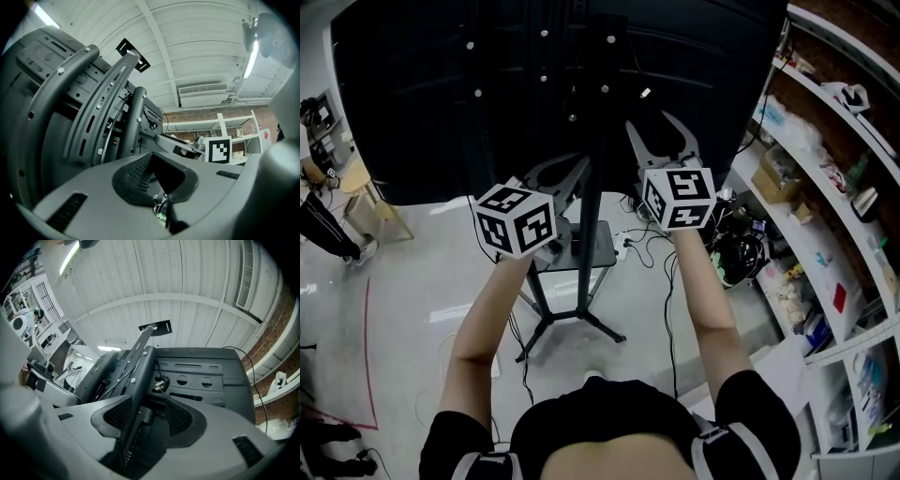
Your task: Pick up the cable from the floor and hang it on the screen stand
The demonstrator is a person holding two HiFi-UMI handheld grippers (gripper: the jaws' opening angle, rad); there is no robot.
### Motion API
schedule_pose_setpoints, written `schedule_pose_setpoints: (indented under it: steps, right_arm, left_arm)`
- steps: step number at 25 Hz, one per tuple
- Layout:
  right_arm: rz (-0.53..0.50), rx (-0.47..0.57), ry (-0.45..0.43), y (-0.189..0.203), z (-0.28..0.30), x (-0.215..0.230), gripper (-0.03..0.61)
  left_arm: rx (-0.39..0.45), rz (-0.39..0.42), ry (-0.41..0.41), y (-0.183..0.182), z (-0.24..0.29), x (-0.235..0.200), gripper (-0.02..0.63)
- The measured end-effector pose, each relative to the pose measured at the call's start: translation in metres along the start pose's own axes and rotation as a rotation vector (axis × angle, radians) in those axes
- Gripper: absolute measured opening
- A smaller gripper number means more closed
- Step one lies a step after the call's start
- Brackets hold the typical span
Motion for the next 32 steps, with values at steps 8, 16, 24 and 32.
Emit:
schedule_pose_setpoints:
  steps: [8,16,24,32]
  right_arm:
    - [0.064,-0.049,-0.02,0.01,-0.053,-0.049,0.218]
    - [0.158,-0.083,0.014,0.015,-0.12,-0.102,0.218]
    - [0.288,-0.086,0.054,0.027,-0.187,-0.15,0.218]
    - [0.421,-0.122,0.068,0.033,-0.241,-0.197,0.098]
  left_arm:
    - [-0.033,-0.004,0.015,0.023,-0.034,0.039,0.005]
    - [-0.062,-0.04,0.019,0.05,-0.083,0.082,0.005]
    - [-0.091,-0.051,-0.031,0.091,-0.131,0.117,0.005]
    - [-0.091,0.13,-0.087,0.121,-0.175,0.151,0.005]
Point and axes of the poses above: the fingertips, and each gripper's own axes: z forward along the fingers, x to its right, y out of its underside, the point moved 6 cm from there along -z, backward along the fingers, and after that the axes turned 6 degrees about -y, right-handed, at the moved point
